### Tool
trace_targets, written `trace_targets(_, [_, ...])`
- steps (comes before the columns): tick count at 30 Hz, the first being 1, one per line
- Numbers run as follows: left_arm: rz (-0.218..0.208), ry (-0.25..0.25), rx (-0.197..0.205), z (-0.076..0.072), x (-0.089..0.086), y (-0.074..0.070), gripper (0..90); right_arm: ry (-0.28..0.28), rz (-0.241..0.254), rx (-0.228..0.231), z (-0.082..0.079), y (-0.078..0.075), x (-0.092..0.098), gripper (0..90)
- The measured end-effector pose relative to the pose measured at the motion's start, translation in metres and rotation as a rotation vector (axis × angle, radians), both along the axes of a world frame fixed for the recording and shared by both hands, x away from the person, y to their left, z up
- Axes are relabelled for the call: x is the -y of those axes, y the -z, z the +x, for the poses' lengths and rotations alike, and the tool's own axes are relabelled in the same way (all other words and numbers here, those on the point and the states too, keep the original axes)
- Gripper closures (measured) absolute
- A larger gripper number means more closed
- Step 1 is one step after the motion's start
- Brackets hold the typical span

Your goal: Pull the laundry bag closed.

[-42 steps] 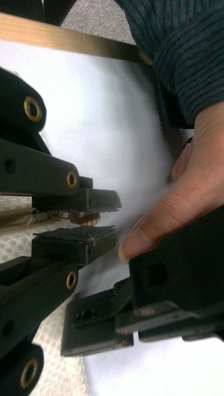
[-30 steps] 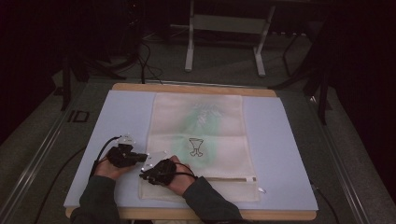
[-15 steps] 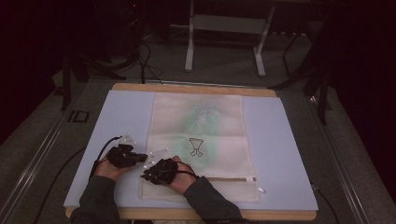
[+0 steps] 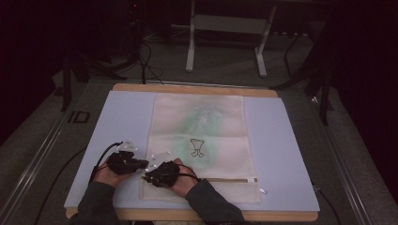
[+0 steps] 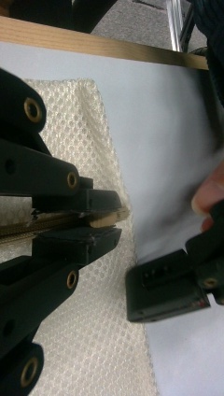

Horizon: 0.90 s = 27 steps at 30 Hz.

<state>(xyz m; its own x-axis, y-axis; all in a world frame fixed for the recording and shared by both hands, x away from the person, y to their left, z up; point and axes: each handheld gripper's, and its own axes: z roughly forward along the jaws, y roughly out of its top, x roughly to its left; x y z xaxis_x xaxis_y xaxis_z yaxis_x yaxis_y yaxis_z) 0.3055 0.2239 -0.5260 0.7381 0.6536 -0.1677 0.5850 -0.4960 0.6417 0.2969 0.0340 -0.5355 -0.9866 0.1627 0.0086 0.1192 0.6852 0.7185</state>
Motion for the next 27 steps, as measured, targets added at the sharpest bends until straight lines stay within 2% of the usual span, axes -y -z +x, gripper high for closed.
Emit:
trace_targets(7, [0.028, -0.007, -0.002, -0.011, 0.000, 0.000, 89.5, 0.000, 0.002, 0.001, 0.000, 0.000, 0.000, 81.5])
trace_targets(15, [0.019, -0.001, -0.011, -0.017, 0.002, 0.001, 89.6, 0.001, 0.004, -0.006, 0.000, 0.001, 0.001, 81.5])
trace_targets(20, [0.023, -0.006, -0.025, -0.016, 0.002, 0.001, 89.9, 0.006, 0.003, -0.019, 0.001, 0.000, 0.000, 81.4])
trace_targets(27, [0.046, -0.008, -0.026, -0.016, 0.004, 0.000, 90.0, 0.002, -0.017, 0.013, -0.003, -0.001, 0.000, 81.9])
